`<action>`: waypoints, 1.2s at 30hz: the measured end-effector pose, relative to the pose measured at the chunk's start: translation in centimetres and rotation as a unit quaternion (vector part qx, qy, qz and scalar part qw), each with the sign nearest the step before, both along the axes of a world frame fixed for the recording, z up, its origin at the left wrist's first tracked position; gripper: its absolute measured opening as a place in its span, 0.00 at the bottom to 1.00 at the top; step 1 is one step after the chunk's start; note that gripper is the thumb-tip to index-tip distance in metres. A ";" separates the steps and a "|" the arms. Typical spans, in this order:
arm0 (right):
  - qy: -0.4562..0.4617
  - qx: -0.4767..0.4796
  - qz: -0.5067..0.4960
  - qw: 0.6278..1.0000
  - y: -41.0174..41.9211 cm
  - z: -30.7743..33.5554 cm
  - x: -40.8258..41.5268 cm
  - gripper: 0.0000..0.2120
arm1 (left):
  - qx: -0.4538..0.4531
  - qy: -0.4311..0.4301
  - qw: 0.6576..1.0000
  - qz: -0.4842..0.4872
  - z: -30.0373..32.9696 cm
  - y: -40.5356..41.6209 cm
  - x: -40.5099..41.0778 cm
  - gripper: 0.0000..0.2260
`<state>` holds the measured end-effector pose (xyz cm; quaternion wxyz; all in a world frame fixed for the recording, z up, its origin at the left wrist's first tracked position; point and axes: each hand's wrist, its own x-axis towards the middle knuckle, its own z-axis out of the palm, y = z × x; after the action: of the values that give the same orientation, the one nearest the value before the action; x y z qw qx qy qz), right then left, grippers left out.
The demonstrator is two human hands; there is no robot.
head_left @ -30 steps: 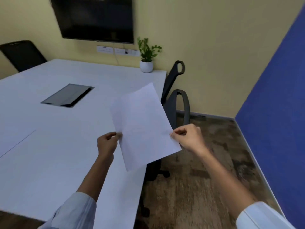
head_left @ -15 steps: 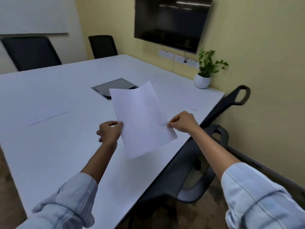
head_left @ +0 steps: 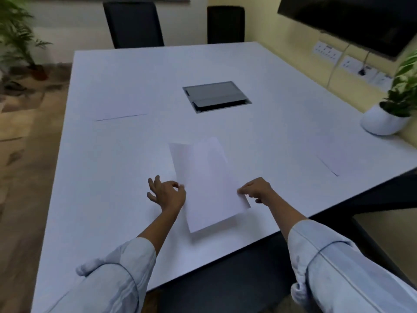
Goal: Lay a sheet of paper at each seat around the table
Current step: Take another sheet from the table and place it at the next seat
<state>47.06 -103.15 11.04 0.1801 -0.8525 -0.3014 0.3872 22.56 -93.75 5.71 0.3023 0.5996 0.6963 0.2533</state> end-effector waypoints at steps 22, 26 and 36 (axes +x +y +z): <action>-0.140 0.025 0.126 0.982 0.0 -14.1 4.3 0.10 | -0.089 0.111 0.988 -0.060 -11.6 0.1 3.9 0.10; -0.147 0.029 0.141 0.979 -0.6 -14.8 4.2 0.10 | -0.077 0.107 0.989 -0.066 -12.0 -0.2 3.6 0.10; -0.171 0.038 0.169 0.970 -0.9 -15.0 4.7 0.12 | -0.074 0.162 0.980 -0.093 -11.9 -0.6 3.6 0.26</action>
<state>51.78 -104.07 -3.93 0.0899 -0.8353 -0.4820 0.2489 26.13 -94.38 -6.20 0.2517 0.6706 0.6942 0.0713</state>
